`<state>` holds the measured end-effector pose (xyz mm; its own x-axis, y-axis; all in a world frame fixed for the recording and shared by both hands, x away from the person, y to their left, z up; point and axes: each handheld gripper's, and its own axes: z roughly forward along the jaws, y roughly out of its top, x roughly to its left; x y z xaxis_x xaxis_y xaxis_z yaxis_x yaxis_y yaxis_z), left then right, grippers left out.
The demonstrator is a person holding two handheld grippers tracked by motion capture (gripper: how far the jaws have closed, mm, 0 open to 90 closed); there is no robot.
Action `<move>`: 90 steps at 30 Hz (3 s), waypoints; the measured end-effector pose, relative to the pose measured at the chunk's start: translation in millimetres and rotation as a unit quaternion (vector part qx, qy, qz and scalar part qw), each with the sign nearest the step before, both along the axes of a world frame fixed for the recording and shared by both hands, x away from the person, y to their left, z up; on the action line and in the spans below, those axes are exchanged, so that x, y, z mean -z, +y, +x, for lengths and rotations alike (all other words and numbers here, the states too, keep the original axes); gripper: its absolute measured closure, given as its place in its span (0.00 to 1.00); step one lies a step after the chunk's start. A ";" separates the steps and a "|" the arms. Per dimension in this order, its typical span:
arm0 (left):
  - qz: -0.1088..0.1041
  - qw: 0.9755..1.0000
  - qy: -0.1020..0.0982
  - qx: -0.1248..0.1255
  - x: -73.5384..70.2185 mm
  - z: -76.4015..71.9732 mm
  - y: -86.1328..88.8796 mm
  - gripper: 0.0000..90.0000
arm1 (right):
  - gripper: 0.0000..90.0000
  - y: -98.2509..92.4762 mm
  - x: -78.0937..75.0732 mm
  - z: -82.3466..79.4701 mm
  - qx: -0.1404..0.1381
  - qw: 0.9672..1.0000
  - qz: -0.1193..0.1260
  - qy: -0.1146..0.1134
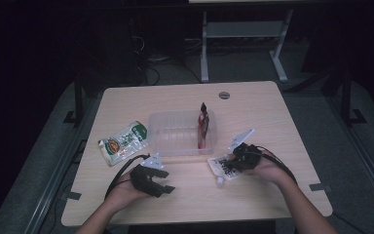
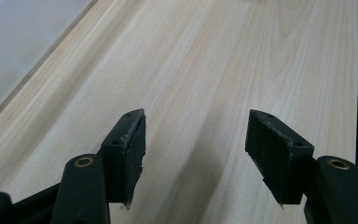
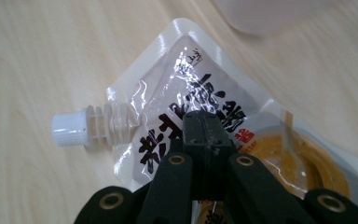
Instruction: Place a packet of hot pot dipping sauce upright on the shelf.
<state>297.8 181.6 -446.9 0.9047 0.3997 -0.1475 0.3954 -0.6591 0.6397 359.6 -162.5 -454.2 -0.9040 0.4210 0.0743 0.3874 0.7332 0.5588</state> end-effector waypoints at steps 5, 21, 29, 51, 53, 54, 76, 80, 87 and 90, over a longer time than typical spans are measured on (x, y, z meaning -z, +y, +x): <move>-0.002 1.000 -0.002 -0.001 -1.1 -0.1 0.7 0.42 | 1.00 30.8 0.9 -9.8 -0.035 0.999 0.011 0.000; -0.065 0.998 0.004 0.008 -14.7 -7.6 -6.9 0.71 | 1.00 57.2 -13.8 -18.1 -0.045 0.998 0.038 -0.027; -0.069 0.997 0.027 0.037 -18.1 -5.2 -42.6 0.94 | 1.00 12.5 -17.9 -5.5 0.025 0.998 0.040 -0.031; 0.030 0.997 0.026 0.060 4.8 3.5 -88.2 0.98 | 1.00 10.5 -4.9 7.4 0.004 1.000 0.016 -0.015; 0.032 0.998 0.026 0.050 4.1 6.8 -83.0 0.98 | 1.00 10.2 -4.3 6.2 -0.010 1.000 0.012 -0.017; 0.032 0.998 0.026 0.050 4.1 6.8 -83.0 0.98 | 1.00 10.2 -4.3 6.2 -0.010 1.000 0.012 -0.017; 0.040 0.998 0.035 0.033 5.3 14.9 -71.6 0.98 | 1.00 8.3 -1.2 10.0 -0.004 1.000 0.005 -0.027; 0.041 0.998 0.034 0.033 5.2 15.3 -71.0 0.98 | 1.00 7.5 -0.5 8.7 -0.004 1.000 0.004 -0.010; 0.044 0.998 0.032 0.023 5.0 18.0 -66.9 0.98 | 1.00 8.8 1.9 5.2 -0.042 0.999 0.010 0.014; 0.043 0.998 0.032 0.022 5.2 18.7 -66.1 0.98 | 1.00 11.5 2.6 2.5 -0.058 0.998 0.013 0.027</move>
